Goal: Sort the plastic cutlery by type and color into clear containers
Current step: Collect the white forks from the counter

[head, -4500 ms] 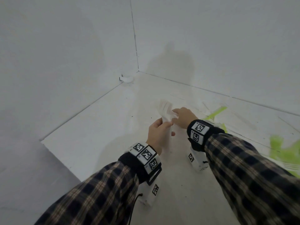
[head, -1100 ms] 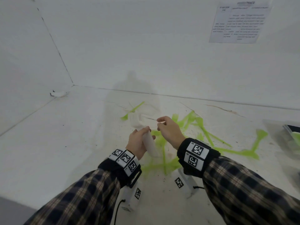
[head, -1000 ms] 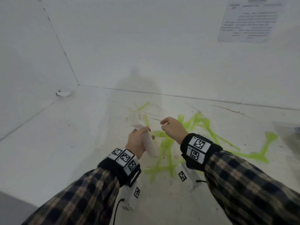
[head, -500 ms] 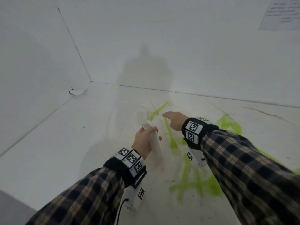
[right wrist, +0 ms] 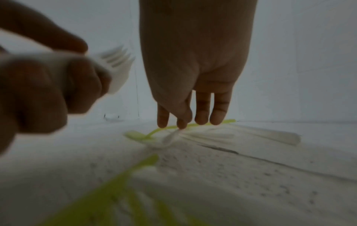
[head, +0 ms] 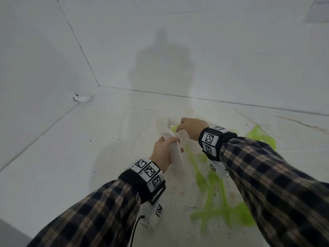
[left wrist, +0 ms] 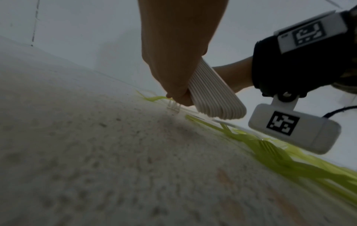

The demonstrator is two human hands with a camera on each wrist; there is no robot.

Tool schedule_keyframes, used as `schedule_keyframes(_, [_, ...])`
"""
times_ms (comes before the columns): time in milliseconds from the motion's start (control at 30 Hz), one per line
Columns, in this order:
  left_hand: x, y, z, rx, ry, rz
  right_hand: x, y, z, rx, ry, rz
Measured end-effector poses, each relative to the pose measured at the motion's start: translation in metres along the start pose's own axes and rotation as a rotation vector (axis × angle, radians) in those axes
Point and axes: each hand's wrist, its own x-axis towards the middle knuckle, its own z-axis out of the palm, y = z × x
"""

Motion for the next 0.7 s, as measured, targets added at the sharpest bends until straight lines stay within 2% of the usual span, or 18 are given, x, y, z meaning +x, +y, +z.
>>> schedule_keyframes(200, [0.002,-0.002,-0.003,-0.019,0.018,0.013,0.001,0.003,0.007,-0.144,0.094,-0.052])
schedule_keyframes(300, [0.004,-0.002,-0.004,-0.022,0.032,0.017,0.004,0.005,0.007,-0.112,0.049,-0.018])
schedule_keyframes(400, [0.005,-0.002,-0.003,-0.020,0.037,0.022,0.005,0.007,0.005,0.281,0.091,0.116])
schedule_keyframes(467, [0.005,-0.002,-0.001,-0.023,0.034,0.021,0.004,0.009,0.004,0.522,0.227,0.187])
schedule_keyframes(500, [0.006,-0.002,-0.001,-0.024,0.032,0.020,0.004,0.012,0.004,0.570,0.274,0.217])
schedule_keyframes(533, [0.006,-0.002,0.000,-0.023,0.032,0.021,0.004,0.015,0.004,0.563,0.272,0.238])
schedule_keyframes(700, [0.007,0.000,0.006,-0.009,0.027,0.017,0.008,0.020,0.017,0.280,0.063,0.287])
